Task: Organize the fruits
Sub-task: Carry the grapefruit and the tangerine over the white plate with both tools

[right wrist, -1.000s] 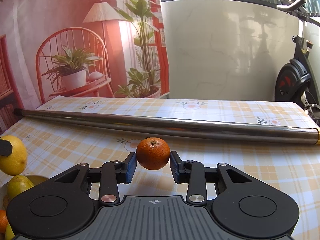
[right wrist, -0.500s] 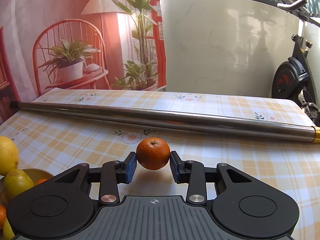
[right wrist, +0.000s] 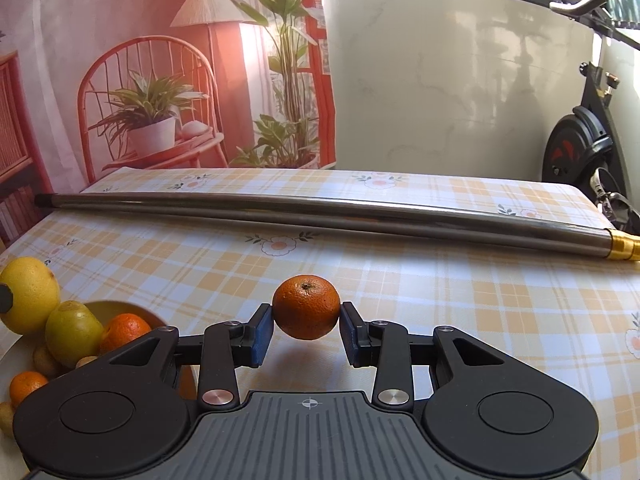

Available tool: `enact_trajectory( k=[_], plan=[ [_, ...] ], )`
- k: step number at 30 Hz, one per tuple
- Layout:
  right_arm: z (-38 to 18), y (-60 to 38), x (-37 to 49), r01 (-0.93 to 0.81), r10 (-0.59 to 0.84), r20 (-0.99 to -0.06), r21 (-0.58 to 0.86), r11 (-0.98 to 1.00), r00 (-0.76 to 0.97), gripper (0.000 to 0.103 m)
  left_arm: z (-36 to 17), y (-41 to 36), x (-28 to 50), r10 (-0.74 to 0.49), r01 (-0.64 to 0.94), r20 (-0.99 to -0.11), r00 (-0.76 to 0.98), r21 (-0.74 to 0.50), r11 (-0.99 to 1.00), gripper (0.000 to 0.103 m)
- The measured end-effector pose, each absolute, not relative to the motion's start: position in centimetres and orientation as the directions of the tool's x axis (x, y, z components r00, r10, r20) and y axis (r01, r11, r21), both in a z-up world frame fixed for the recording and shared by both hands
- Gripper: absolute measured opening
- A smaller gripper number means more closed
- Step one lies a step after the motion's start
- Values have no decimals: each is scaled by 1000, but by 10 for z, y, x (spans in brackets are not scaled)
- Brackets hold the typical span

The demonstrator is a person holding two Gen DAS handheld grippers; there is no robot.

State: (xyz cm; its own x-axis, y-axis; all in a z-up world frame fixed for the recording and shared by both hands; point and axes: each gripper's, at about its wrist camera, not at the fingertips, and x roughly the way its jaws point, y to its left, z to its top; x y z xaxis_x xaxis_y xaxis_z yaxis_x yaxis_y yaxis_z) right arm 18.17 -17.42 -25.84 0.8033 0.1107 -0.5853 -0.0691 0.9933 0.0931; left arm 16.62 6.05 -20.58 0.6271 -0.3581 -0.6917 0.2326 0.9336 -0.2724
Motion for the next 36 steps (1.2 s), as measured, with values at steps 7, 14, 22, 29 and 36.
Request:
enact_trajectory(
  k=[7, 14, 22, 29, 36],
  plan=[
    [-239, -164, 160, -96, 138, -555, 104, 990, 820, 33, -209, 69, 176, -396, 237, -700, 594, -319, 918, 54],
    [-223, -155, 149, -120, 150, -537, 90, 989, 830, 33, -208, 69, 197, -416, 228, -675, 609, -354, 907, 60],
    [-218, -152, 144, -114, 145, -540, 91, 989, 829, 33, -209, 58, 201, -385, 279, -682, 622, -266, 923, 56],
    [-214, -154, 139, -108, 148, -537, 105, 989, 830, 33, -208, 60, 178, -381, 321, -695, 609, -223, 920, 54],
    [-205, -144, 128, -130, 161, -523, 95, 987, 837, 33, -220, 68, 155, -445, 315, -712, 543, -319, 894, 48]
  ],
)
